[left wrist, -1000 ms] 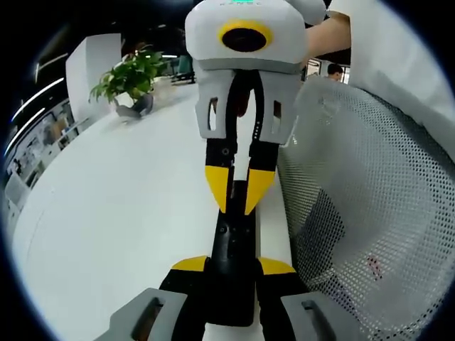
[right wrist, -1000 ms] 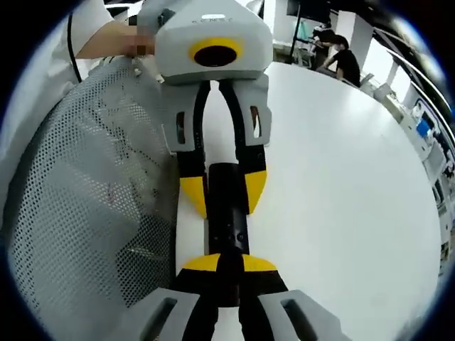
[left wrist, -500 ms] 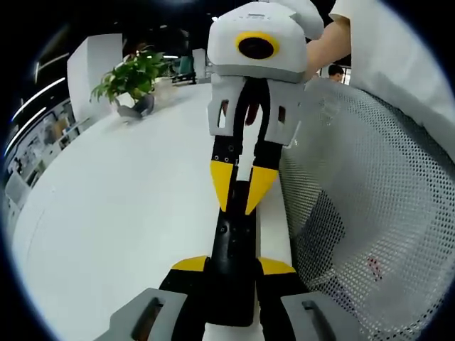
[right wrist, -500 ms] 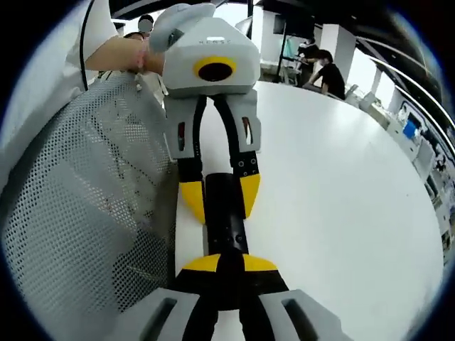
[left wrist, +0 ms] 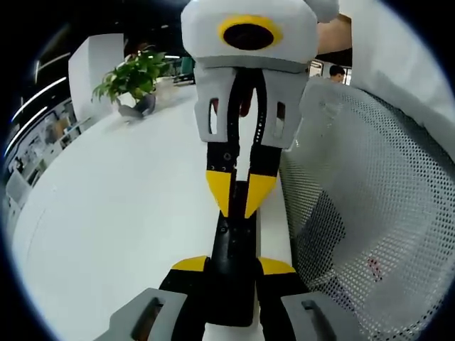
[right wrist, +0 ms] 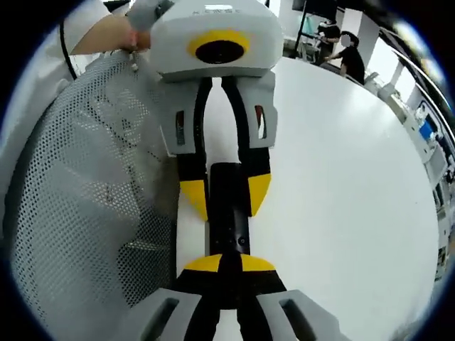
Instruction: Press the specified remote control buttons in sequence, fully releasing each button before pressing the next.
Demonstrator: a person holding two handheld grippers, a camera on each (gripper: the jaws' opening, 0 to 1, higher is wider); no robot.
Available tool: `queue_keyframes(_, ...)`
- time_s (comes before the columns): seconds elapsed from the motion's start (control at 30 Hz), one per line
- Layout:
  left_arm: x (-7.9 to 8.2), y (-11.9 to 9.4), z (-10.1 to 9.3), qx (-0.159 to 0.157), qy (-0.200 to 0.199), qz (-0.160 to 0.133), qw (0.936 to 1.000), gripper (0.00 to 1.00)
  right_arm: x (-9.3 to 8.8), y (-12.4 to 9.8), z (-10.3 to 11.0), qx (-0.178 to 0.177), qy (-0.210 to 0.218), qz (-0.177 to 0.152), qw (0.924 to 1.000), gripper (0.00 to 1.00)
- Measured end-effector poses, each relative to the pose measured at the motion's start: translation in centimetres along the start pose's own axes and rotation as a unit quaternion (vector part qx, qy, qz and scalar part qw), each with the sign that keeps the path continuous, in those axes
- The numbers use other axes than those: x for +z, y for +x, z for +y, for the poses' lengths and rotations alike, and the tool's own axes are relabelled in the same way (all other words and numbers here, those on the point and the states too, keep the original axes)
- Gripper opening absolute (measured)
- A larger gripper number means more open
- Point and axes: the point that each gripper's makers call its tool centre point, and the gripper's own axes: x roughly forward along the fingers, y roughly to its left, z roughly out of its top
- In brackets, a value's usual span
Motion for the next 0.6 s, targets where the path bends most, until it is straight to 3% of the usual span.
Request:
queue_keyframes(0.13,0.01,-0.01,0.00,0.000,0.001,0.001,1.0000,0.25,-0.24,-0.15,0.04,-0.003,0.000,-0.006,1.0000,0.04)
queue_keyframes(0.27,0.02,0.00,0.02,0.000,0.001,0.002,1.0000,0.25,-0.12,-0.40,0.08,-0.047,0.006,-0.105,0.9933,0.04)
queue_keyframes(0.37,0.03,0.02,0.04,0.000,0.000,0.001,1.0000,0.25,-0.17,-0.50,0.10,-0.057,0.018,-0.144,0.9877,0.04)
queue_keyframes(0.47,0.05,0.05,0.07,0.001,-0.001,0.003,1.0000,0.25,-0.03,-0.47,0.09,-0.055,0.013,-0.138,0.9888,0.04)
queue_keyframes(0.6,0.04,0.06,0.08,0.000,-0.001,0.002,1.0000,0.25,0.15,-0.36,0.26,-0.043,-0.031,-0.119,0.9914,0.02)
